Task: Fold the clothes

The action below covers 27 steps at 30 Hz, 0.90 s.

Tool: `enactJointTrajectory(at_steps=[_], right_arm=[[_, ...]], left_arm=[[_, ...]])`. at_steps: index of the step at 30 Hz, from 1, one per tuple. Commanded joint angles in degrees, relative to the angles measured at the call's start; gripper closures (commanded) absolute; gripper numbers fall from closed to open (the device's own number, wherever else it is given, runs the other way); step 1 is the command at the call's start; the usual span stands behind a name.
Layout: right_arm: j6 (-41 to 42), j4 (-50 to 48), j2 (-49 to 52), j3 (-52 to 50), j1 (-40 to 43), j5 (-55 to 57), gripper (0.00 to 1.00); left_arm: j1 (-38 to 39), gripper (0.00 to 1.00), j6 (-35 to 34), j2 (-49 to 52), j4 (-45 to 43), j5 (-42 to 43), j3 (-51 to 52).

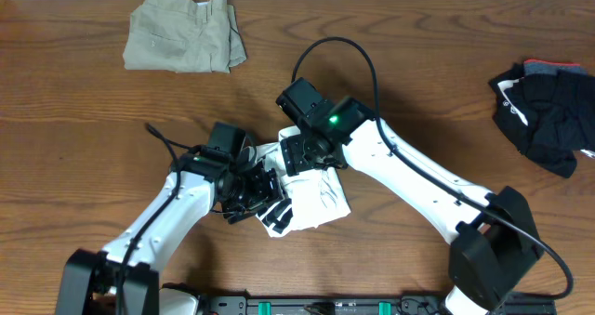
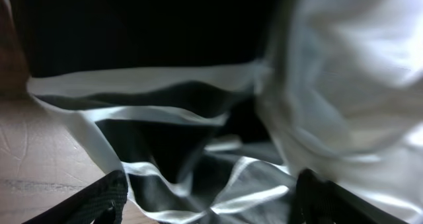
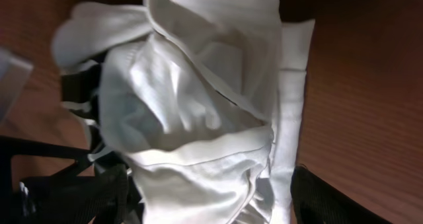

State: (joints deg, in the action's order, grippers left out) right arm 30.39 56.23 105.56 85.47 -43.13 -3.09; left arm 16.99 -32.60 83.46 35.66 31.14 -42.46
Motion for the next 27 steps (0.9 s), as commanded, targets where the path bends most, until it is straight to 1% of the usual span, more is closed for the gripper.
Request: enactJointTrajectory(at_steps=[1,7,13,15,18,27], right_arm=[[3.78,-0.15,1.44,-1.2,1.36,0.07,0.26],[7.32,-1.03,3.85,-1.33,1.53,0.09,0.34],[7.39,-2.29,7.52,-1.33,1.51,0.13,0.37],[7.5,-2.21,8.04,-1.33,1.62,0.74,0.41],[7.65,-1.92,7.67,-1.31,1.7,2.54,0.48],[8.52,2.82,7.23,-1.27,4.44,4.76,0.8]], left_arm=[[0.13,0.16,-0.7,2.21,-0.37,-0.31,-1.18],[0.13,0.16,-0.68,3.37,-1.09,-0.28,-1.16],[0.13,0.16,-0.48,3.37,-1.31,-0.28,-1.16],[0.13,0.16,-0.48,3.37,-1.33,-0.31,-1.16],[0.13,0.16,-0.46,3.37,-1.31,-0.72,-1.16],[0.13,0.16,-0.5,3.37,-1.31,-1.2,-1.16]])
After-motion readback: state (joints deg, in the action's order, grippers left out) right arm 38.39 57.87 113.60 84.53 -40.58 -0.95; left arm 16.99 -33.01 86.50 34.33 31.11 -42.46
